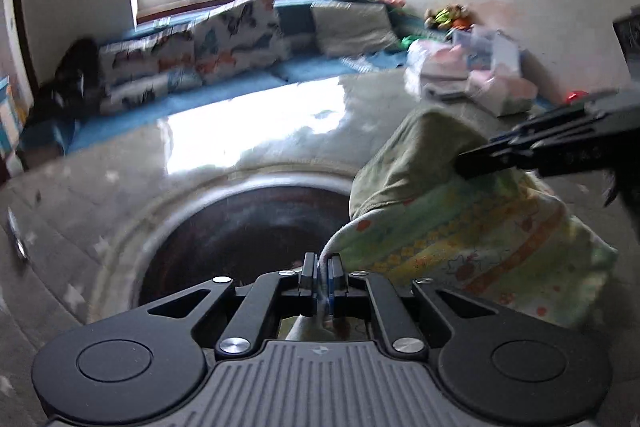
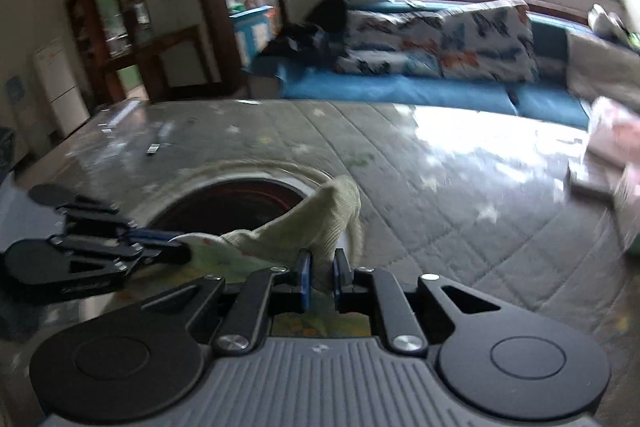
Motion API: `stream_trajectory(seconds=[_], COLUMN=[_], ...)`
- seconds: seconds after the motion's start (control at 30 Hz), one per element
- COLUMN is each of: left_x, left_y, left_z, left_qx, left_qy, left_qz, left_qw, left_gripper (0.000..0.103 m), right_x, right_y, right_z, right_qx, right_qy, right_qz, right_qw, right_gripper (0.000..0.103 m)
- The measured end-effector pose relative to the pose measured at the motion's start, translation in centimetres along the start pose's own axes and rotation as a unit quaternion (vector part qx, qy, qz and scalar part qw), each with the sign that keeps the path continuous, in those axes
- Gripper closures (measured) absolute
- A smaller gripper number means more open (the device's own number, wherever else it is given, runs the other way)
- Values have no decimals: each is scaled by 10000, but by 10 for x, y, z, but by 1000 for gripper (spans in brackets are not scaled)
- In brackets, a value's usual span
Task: Fold clothes
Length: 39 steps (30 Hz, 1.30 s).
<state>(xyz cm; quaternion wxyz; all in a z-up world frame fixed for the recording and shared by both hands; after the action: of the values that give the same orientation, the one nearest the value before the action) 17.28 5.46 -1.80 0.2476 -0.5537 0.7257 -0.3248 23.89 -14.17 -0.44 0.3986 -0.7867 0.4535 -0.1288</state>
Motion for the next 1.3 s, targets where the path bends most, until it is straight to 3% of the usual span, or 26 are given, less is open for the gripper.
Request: stream_trajectory(seconds=[0.1,0.2,0.27,0.4,0.63,0.77,0.87,1.07,1.17,1.3], left_x=[-2,-2,-1,-8,-9,-11,-13,3,18,28], left_y=[6,13,15,9,3,1,-2,-8,-10,-12], left_z=[10,14,13,17,20,14,2,-16,-14,3], left_qx=[-137,-195,-198,-197,-196,-147,-12,208,146,-59], left_qy=[-83,-178,-235,-323,-507,-601,-782,-439,-87,100], left_qz=[-113,-132,-103,-240,-384,-458,-513,-615,-611,-726], left_qw=[9998,9996,9995,9990,9978,9970,9956,9969,9980,9973], left_gripper=[94,93,87,79,76,75,75,75,75,75], right_x=[9,13,14,7,21,43,39,13,8,17], right_y=[12,18,20,30,60,55,49,34,32,28], right_z=[20,17,3,-26,-22,-18,-25,-11,10,25], right_qx=[-76,39,134,258,21,143,293,263,38,-52], right_qy=[195,332,373,307,348,505,500,130,193,339], right_qz=[159,168,134,-4,355,792,752,483,403,518], right_qw=[9997,9993,9991,9992,9988,9955,9955,9984,9990,9981], right_gripper=[77,71,69,69,70,76,75,75,75,72])
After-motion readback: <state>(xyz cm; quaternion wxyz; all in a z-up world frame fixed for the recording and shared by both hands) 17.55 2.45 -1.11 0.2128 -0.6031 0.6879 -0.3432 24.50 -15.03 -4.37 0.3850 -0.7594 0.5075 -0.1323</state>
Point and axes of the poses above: each gripper's, at about its wrist camera, not at the fingertips, and z roughly the way its jaws point, x to its right, y to its underside, the point moved 2 cm from there along z, roughly the way its jaws point
